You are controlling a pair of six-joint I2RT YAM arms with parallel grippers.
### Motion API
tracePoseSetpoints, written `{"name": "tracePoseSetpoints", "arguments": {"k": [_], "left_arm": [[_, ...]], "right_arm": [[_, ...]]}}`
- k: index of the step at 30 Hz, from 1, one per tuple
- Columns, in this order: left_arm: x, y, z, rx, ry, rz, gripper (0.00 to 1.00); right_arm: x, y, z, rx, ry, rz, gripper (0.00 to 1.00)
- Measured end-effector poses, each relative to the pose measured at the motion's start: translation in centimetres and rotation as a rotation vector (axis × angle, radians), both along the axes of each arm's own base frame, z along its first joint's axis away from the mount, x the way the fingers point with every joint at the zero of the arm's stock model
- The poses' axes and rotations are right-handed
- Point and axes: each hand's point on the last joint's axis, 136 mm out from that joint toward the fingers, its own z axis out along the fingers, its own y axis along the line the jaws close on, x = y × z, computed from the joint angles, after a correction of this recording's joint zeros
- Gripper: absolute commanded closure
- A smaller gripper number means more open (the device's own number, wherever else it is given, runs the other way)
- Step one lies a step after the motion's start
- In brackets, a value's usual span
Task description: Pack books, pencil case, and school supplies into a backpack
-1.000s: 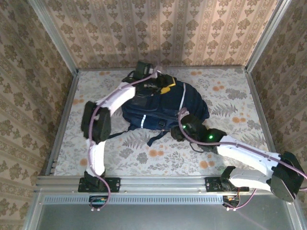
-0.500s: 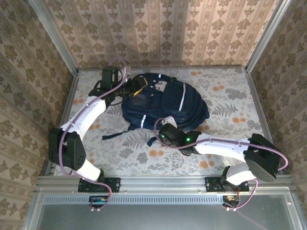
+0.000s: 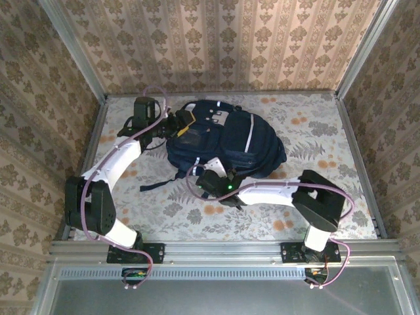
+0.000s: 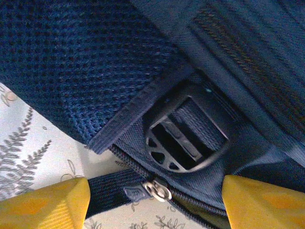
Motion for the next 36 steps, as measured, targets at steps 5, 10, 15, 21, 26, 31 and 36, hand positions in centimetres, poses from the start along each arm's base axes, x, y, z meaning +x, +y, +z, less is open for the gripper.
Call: {"name": "tracePoseSetpoints", "arguments": {"k": [5,10,15,21,26,31,36], "left_arm": [[-0.1,-0.1,0.0,-0.010,0.002,-0.005,0.39],[0.1,0.3,-0.4,-0.008,0.010,0.006,0.39],[0.3,0.8,-0.3,-0.010,0.009,0.015,0.39],[0.5,1.1,-0.5,-0.011,0.014,0.021,0.39],[0.7,1.2,-0.9,-0.011,0.024,0.022,0.39],[0.7,1.2,-0.8,-0.016,0.026,0.022,0.39],[0.6,1.1,-0.8,-0.026,0.035,0.021,0.39]], "right_arm": [[0.4,-0.8,-0.2,-0.116,-0.052,-0.006,0.32],[0.1,-3.6,1.0,-0.161,-0.111,-0.027,0.39],[0.5,-7.7,3.7,-0.120,-0.156,-0.104,0.41],[-0.6,-11.3,7.3,0.129,-0.198,-0.135,0.60],[-2.0,-8.5,6.8,0.325,-0.102,-0.037,0.67],[-2.9,-4.5,3.4,0.388,0.089,0.023,0.62],[-2.9,-1.0,1.6,0.420,0.236,0.033,0.54]]}}
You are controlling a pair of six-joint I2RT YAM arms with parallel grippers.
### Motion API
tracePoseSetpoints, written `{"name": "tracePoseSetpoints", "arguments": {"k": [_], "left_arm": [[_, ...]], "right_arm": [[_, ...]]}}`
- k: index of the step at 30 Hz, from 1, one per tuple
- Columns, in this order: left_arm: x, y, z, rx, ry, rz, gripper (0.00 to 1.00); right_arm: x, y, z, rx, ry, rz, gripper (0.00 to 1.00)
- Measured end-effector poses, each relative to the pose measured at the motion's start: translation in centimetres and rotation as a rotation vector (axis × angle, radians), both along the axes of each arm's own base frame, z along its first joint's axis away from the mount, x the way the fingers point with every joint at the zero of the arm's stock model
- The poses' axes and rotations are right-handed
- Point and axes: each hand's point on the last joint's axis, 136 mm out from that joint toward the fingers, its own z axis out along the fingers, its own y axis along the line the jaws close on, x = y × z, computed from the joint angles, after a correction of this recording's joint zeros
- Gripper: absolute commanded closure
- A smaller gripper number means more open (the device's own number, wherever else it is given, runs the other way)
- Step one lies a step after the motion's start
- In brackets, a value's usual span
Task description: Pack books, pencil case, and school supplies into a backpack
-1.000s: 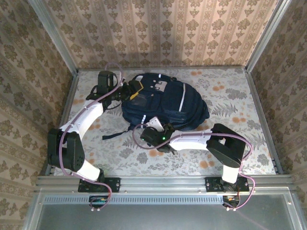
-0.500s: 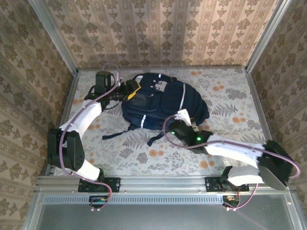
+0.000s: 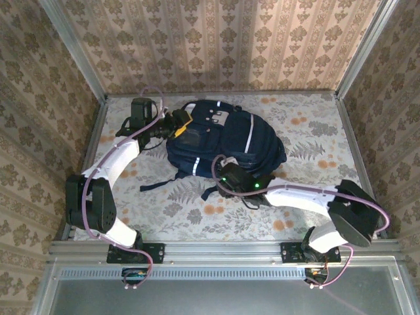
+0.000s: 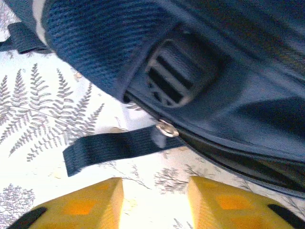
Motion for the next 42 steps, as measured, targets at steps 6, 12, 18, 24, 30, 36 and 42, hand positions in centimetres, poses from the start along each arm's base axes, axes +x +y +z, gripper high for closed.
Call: {"name": "tracePoseSetpoints", "arguments": {"k": [6,12,18,24,30,36,42], "left_arm": [[-0.1,0.0,-0.3,-0.004,0.013,0.005,0.39],[-0.2,0.1,-0.3,-0.007,0.019,0.009,0.39],[-0.4,0.2,-0.6,-0.007,0.028,0.015,0.38],[-0.2,0.6,-0.8,-0.003,0.032,0.029,0.38],[-0.5,1.6,-2.3,0.044,0.068,0.083,0.38],[-2.6,3.5,-4.4,0.140,0.138,0.169,0.36],[-4.6,4.5,-4.9,0.240,0.180,0.232,0.34]], "right_arm": [[0.5,2.0,-2.0,0.030,0.099,-0.037,0.54],[1.3,0.7,-4.9,-0.002,0.176,-0.155,0.53],[2.4,0.2,-5.4,0.026,0.178,-0.231,0.48],[4.0,-1.1,-5.9,-0.023,0.116,-0.316,0.58],[5.9,-3.8,-5.0,-0.088,0.006,-0.409,0.79],[6.7,-6.4,-3.5,-0.107,-0.081,-0.461,0.85],[6.9,-7.1,-2.7,-0.080,-0.122,-0.459,0.86]]}}
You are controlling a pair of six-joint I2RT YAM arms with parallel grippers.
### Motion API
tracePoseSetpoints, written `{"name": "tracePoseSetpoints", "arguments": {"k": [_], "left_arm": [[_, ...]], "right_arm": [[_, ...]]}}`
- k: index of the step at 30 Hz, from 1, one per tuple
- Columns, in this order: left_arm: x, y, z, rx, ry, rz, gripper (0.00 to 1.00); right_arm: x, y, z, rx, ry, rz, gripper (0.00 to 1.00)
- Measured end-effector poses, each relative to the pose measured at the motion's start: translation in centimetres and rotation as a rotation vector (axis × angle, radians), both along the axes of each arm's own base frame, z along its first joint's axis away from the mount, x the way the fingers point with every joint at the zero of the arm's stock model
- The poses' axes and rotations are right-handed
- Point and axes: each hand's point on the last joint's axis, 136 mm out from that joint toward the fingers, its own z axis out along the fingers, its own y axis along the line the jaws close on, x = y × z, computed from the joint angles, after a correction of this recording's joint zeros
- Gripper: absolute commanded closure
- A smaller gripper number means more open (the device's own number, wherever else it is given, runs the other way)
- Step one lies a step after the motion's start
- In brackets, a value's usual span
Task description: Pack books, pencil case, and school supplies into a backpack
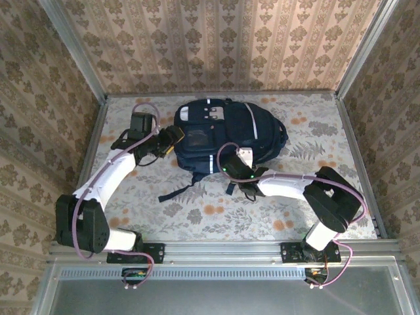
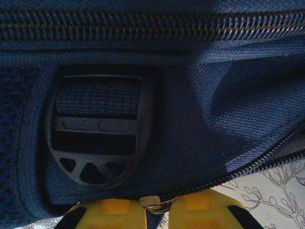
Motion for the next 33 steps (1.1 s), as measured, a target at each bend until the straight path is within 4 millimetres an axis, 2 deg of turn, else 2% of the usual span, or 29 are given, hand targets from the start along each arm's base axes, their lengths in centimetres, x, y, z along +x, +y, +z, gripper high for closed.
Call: {"name": "tracePoseSetpoints", "arguments": {"k": [4,9,14,17,23,24,28,30,33], "left_arm": [[-0.8,-0.4,-2.0,0.027,0.081,0.000,0.37],[-1.1,-2.0,-5.1,0.053,0.166,-0.036,0.39],[-0.6,-3.2,-5.7,0.063,0.182,-0.060,0.43],[-0.3,-3.1,-6.1,0.073,0.191,-0.048,0.54],[0.3,-2.6,-6.9,0.105,0.190,-0.019,0.96],[0.5,-2.6,-6.8,0.107,0.183,-0.014,1.00],[1.1,-2.7,-6.3,0.114,0.155,-0.006,1.00],[1.1,-2.8,-6.3,0.121,0.151,-0.004,1.00],[1.2,-2.6,-6.3,0.128,0.148,0.002,1.00]], "right_arm": [[0.1,0.1,-0.2,0.017,-0.004,0.007,0.87],[0.3,0.2,-0.4,0.046,0.002,0.015,0.89],[0.4,0.2,-0.9,0.081,0.012,0.022,0.90],[0.4,0.3,-1.3,0.110,0.015,0.030,0.92],[0.4,0.5,-1.4,0.161,0.008,0.046,0.93],[0.4,0.4,-1.4,0.165,0.006,0.048,0.92],[0.7,-0.2,-0.7,0.192,-0.012,0.039,0.80],[0.7,-1.2,-0.4,0.189,-0.020,0.016,0.76],[0.7,-3.8,0.6,0.173,-0.051,-0.048,0.73]]}}
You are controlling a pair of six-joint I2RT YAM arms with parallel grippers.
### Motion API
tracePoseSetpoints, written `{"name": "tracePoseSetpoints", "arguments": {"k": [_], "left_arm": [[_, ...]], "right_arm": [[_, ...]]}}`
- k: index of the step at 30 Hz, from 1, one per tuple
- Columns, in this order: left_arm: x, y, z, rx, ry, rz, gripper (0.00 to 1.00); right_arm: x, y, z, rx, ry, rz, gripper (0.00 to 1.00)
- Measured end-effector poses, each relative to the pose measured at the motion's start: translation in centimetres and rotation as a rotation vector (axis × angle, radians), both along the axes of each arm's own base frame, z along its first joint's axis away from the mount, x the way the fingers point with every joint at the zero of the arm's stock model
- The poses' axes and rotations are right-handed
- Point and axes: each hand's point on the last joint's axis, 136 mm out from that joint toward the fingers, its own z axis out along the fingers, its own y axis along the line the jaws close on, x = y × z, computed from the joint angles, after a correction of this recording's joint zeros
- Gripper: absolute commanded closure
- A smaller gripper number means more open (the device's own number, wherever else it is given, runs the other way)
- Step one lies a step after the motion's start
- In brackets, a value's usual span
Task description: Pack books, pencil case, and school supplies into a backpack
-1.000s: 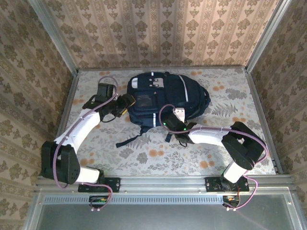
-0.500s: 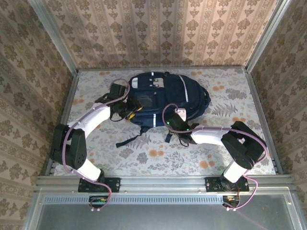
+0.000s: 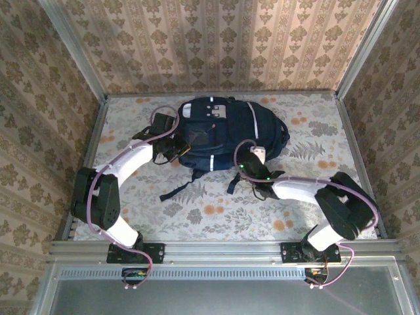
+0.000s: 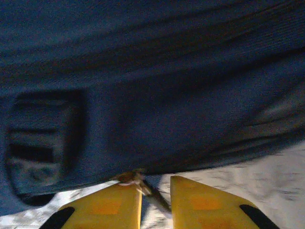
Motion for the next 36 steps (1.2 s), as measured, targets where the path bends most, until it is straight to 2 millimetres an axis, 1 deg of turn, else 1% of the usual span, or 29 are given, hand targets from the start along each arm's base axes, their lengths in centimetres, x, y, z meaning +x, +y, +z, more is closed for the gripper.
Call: {"name": "tracePoseSetpoints", "arguments": {"k": [4,6,7,8,11,15,20,24,30,33,36], "left_arm": [[0.0,0.1,0.0,0.005,-0.002,0.003,1.00],[0.2,0.2,0.0,0.005,-0.006,0.006,1.00],[0.2,0.2,0.0,0.004,-0.008,0.007,1.00],[0.2,0.2,0.0,0.004,-0.008,0.007,1.00],[0.2,0.1,0.1,0.003,-0.008,0.006,1.00],[0.3,0.1,0.1,-0.001,-0.008,0.005,1.00],[0.2,0.1,0.1,-0.004,-0.008,0.001,1.00],[0.2,0.1,0.2,-0.008,-0.006,0.000,1.00],[0.4,0.3,0.4,-0.020,-0.006,0.003,1.00],[0.5,0.4,0.4,-0.026,-0.006,0.003,1.00],[0.6,0.4,0.5,-0.030,-0.009,0.002,1.00]], "right_arm": [[-0.1,-3.5,1.7,0.011,-0.052,-0.081,0.71],[0.0,-4.6,2.4,0.016,-0.080,-0.095,0.70],[0.0,-4.8,2.5,0.017,-0.087,-0.088,0.70],[0.0,-4.7,2.5,0.018,-0.091,-0.064,0.68],[-0.4,-3.0,1.9,0.016,-0.084,0.070,0.63],[-1.0,-0.7,1.8,0.021,-0.089,0.249,0.62],[-1.7,1.0,1.2,0.051,-0.086,0.368,0.59],[-1.7,1.2,0.2,0.065,-0.061,0.382,0.60],[-1.1,-0.3,-1.4,0.085,-0.022,0.343,0.62],[-0.8,-0.2,-1.8,0.110,-0.018,0.352,0.63],[-0.8,0.0,-2.8,0.127,0.006,0.364,0.64]]}}
